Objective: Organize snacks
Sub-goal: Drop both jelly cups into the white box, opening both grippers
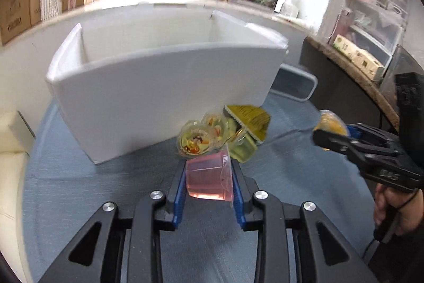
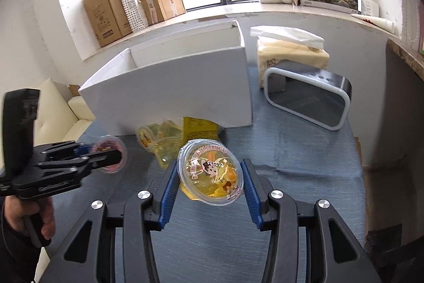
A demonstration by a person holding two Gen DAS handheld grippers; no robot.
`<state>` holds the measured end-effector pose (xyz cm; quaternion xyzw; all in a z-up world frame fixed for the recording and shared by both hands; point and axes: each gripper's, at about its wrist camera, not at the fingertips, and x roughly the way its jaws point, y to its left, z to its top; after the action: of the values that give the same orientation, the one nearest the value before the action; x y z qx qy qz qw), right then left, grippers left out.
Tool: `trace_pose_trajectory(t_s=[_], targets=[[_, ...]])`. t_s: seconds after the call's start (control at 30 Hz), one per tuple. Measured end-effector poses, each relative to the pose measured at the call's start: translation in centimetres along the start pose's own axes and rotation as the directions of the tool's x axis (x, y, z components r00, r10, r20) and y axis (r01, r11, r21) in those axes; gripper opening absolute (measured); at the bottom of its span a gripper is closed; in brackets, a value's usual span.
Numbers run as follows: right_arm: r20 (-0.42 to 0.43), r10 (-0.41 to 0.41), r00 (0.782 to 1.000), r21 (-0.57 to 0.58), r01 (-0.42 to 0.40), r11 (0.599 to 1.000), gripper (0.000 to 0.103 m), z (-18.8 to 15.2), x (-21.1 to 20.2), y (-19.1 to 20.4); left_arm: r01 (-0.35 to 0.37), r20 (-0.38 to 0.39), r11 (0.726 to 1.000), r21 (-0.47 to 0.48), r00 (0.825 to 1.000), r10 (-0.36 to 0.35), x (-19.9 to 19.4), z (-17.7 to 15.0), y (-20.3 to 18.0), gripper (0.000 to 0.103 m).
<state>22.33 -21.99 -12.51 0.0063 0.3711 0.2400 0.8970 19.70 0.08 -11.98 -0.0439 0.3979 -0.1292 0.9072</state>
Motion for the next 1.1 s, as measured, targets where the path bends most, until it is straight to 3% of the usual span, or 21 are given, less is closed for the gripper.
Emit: trace_pose_trajectory(t_s=[0.2, 0.47, 0.8, 0.83, 0.87, 0.9, 0.93, 1.0, 1.1], targets=[[0.051, 0.015, 0.999, -0.04, -0.013, 0.999, 0.05, 2.2, -1.0, 2.4, -0.007, 0.102, 1.0, 0.02, 0.995, 0.005, -5.0, 2.5, -0.1, 0.034], [0.124, 0.013, 0.992, -0.11, 0.001, 0.994, 0.05, 9.5, -0.1, 5.0, -0.055, 0.21, 0.998, 0.009, 0.976, 0.052, -7.4, 9.4, 2.6, 0.034], [0.095, -0.015, 0.995, -0.158, 0.03, 0.987, 0.05, 15.9, 4.9, 5.5, -0.091, 0.132, 0.995, 0.035, 0.988, 0.085, -1.9, 13.8, 7.2, 0.035], [0.092, -0.021, 0.996, -0.158, 0.035, 0.987, 0.051, 16.1, 5.3, 5.3, -0.083, 0.111, 0.996, 0.024, 0.991, 0.08, -1.1, 13.9, 7.7, 0.041], [0.081, -0.019, 0.997, -0.148, 0.031, 0.988, 0.066, 16.2, 5.8, 5.0, -0.095, 0.092, 0.995, 0.026, 0.991, 0.093, -0.4, 14.1, 7.9, 0.049], [0.064, -0.017, 0.998, -0.13, 0.025, 0.991, 0.083, 16.3, 6.2, 4.7, -0.114, 0.077, 0.993, 0.033, 0.991, 0.112, 0.2, 14.0, 7.9, 0.075], [0.079, -0.021, 0.997, -0.118, 0.03, 0.993, 0.103, 16.2, 6.2, 4.4, -0.14, 0.075, 0.989, 0.044, 0.988, 0.137, 0.7, 14.0, 7.9, 0.094], [0.097, -0.027, 0.995, -0.106, 0.037, 0.994, 0.103, 15.9, 5.8, 3.9, -0.149, 0.1, 0.987, 0.053, 0.985, 0.143, 0.6, 13.7, 7.9, 0.1], [0.098, -0.036, 0.995, -0.085, 0.044, 0.995, 0.103, 15.1, 5.2, 3.2, -0.103, 0.082, 0.995, 0.013, 0.991, 0.102, 0.2, 13.0, 8.3, 0.103]])
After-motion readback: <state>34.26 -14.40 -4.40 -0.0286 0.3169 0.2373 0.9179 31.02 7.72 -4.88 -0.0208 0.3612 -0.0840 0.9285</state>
